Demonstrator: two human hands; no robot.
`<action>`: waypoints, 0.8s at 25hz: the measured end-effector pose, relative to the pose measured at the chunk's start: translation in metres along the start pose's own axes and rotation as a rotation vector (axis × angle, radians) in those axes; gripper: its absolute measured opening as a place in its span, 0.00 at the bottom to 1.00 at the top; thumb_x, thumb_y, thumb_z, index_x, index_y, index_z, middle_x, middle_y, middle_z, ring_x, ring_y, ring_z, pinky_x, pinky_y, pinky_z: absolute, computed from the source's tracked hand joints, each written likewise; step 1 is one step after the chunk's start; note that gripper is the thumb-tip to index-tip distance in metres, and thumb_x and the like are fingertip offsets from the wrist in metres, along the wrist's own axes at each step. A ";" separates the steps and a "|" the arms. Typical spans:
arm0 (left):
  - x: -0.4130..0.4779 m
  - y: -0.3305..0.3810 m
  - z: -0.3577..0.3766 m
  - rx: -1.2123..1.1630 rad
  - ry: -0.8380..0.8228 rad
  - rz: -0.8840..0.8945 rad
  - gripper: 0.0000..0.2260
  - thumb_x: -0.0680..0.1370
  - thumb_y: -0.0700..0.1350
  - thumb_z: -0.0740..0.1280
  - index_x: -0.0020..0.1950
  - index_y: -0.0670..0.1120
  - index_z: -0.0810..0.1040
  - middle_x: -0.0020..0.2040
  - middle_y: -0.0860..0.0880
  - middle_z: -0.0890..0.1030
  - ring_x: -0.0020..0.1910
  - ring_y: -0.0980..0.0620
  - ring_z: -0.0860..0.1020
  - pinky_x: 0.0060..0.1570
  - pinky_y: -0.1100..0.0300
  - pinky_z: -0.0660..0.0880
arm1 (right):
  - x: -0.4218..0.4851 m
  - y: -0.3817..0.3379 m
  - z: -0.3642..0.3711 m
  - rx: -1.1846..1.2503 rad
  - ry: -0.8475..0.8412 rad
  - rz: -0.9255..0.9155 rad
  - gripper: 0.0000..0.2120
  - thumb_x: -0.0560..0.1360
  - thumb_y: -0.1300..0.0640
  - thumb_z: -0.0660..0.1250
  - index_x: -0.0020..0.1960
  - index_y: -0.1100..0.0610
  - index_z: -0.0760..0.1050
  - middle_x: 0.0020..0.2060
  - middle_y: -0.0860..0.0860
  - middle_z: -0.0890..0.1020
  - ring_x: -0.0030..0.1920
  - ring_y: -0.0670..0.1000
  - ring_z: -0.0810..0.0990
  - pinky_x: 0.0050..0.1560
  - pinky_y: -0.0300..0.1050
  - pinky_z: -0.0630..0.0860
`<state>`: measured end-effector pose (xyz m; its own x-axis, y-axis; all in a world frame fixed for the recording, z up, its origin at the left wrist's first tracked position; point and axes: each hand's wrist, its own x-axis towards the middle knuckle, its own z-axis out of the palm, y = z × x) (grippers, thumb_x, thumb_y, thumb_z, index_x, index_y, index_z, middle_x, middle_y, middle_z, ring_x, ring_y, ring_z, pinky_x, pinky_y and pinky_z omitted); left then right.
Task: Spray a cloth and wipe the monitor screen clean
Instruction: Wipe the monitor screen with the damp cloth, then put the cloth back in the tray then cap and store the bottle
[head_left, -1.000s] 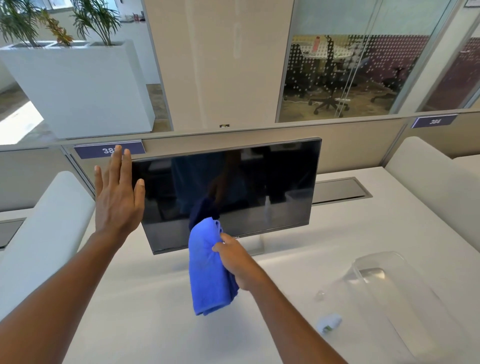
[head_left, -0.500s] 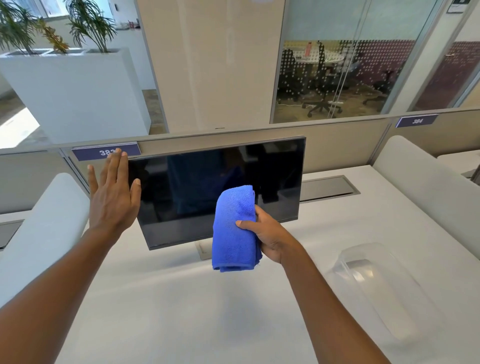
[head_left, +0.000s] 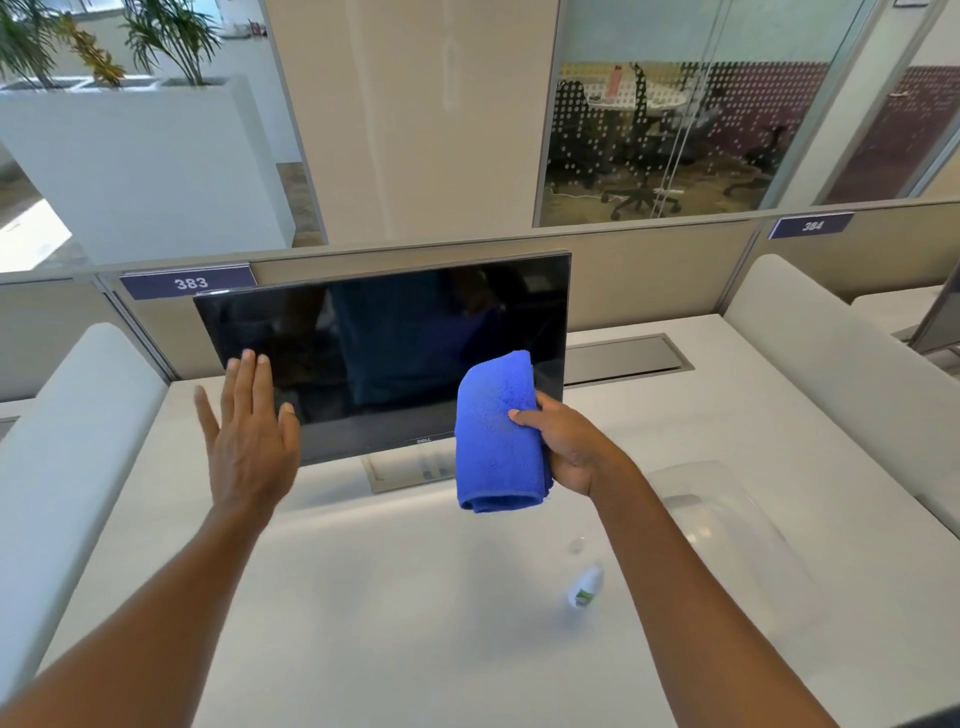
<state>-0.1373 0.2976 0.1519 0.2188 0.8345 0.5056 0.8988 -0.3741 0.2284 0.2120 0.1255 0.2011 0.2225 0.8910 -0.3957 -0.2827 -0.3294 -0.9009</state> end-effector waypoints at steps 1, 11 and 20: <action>-0.016 0.010 0.006 -0.005 -0.028 0.005 0.29 0.85 0.52 0.49 0.86 0.45 0.55 0.87 0.44 0.57 0.87 0.45 0.53 0.85 0.38 0.44 | -0.003 0.000 -0.011 0.013 -0.018 0.005 0.15 0.82 0.56 0.69 0.68 0.49 0.78 0.62 0.52 0.87 0.62 0.57 0.85 0.60 0.54 0.83; -0.151 0.130 0.065 -0.110 -0.348 0.083 0.28 0.84 0.51 0.49 0.82 0.42 0.67 0.84 0.44 0.66 0.84 0.44 0.62 0.84 0.37 0.49 | -0.031 0.014 -0.142 0.026 -0.086 0.031 0.26 0.77 0.60 0.76 0.73 0.50 0.76 0.68 0.55 0.83 0.67 0.60 0.83 0.60 0.55 0.83; -0.251 0.174 0.093 -0.135 -0.591 0.018 0.33 0.83 0.55 0.40 0.85 0.44 0.63 0.86 0.47 0.62 0.86 0.50 0.57 0.86 0.44 0.46 | -0.080 0.055 -0.293 0.047 -0.032 0.179 0.27 0.76 0.58 0.77 0.73 0.47 0.76 0.70 0.55 0.82 0.68 0.61 0.82 0.60 0.56 0.84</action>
<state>-0.0010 0.0610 -0.0123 0.4425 0.8963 -0.0286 0.8453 -0.4062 0.3470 0.4519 -0.0555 0.1310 0.1354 0.8292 -0.5423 -0.3583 -0.4693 -0.8071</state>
